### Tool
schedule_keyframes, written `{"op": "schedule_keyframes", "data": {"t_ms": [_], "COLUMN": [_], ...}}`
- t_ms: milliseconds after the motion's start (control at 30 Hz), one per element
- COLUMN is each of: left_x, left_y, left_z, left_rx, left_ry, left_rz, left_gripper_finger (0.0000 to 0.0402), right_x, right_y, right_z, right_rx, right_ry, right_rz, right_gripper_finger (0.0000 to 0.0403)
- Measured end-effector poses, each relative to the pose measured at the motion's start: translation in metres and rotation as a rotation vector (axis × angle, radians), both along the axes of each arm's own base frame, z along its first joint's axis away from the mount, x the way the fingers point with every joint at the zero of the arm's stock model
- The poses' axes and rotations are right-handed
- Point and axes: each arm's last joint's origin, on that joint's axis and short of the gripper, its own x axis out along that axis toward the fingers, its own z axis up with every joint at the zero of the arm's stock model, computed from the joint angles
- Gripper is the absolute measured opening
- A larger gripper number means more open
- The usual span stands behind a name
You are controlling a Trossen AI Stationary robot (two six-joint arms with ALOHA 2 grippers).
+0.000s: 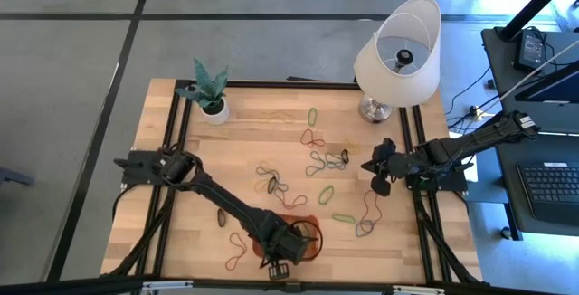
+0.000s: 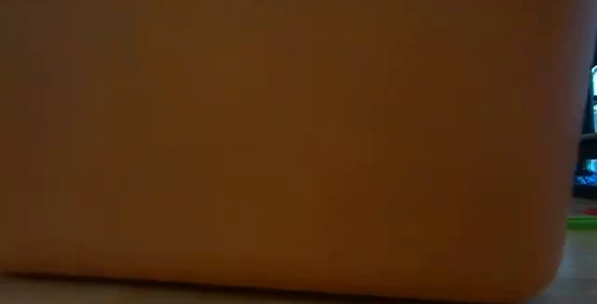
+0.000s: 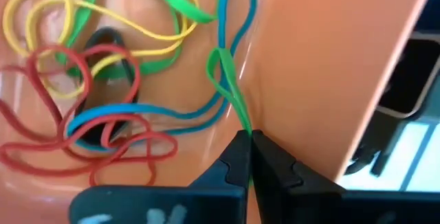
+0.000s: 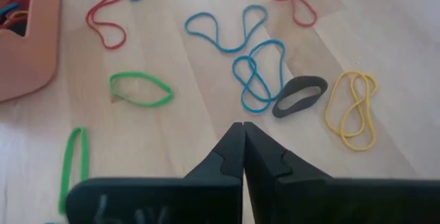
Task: Pick and place rubber bands into bin
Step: Put the green rubber band into the bin, then put the red rubber band into the bin
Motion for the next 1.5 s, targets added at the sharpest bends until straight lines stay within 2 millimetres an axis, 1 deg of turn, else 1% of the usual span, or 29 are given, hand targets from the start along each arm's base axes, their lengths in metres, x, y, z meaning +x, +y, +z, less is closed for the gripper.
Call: {"op": "schedule_keyframes", "data": {"t_ms": [100,200,333,633,767,967,1167,1333,1500], "left_x": [0.004,0.007,0.013,0.022,0.024,0.024,0.021,0.018,0.009], "left_y": [-0.002,0.001,0.008,0.027,0.034,0.045,0.054,0.063,0.074], "left_z": [0.001,0.002,0.002,0.002,0.002,0.001,0.008,0.017,0.031], "left_rx": [-0.016,-0.008,-0.012,0.039,0.04,0.057,0.075,0.087,0.118], "left_ry": [-0.038,-0.058,-0.083,-0.097,-0.093,-0.044,-0.019,0.0,0.039], "left_rz": [0.022,0.035,0.049,0.094,0.111,0.142,0.156,0.162,0.134], "left_gripper_finger": [0.0003,0.0003,0.0003,0.0006,0.0024,0.0073,0.0111,0.0118,0.0106], "right_x": [0.0,0.0,0.0,0.0,0.0,0.0,0.0,0.001,0.004], "right_y": [0.0,0.0,0.0,0.0,0.0,0.0,0.0,0.001,0.001], "right_z": [0.0,0.0,0.0,0.0,0.0,0.0,0.0,0.001,0.004], "right_rx": [-0.016,-0.029,-0.043,-0.062,-0.062,-0.074,-0.068,-0.064,-0.052], "right_ry": [0.003,0.006,0.009,0.013,0.013,0.018,0.014,0.004,-0.039], "right_rz": [0.016,0.027,0.041,0.059,0.059,0.082,0.079,0.078,0.077], "right_gripper_finger": [0.0007,0.0007,0.0007,0.0007,0.0007,0.0007,0.0007,0.0007,0.0007]}}
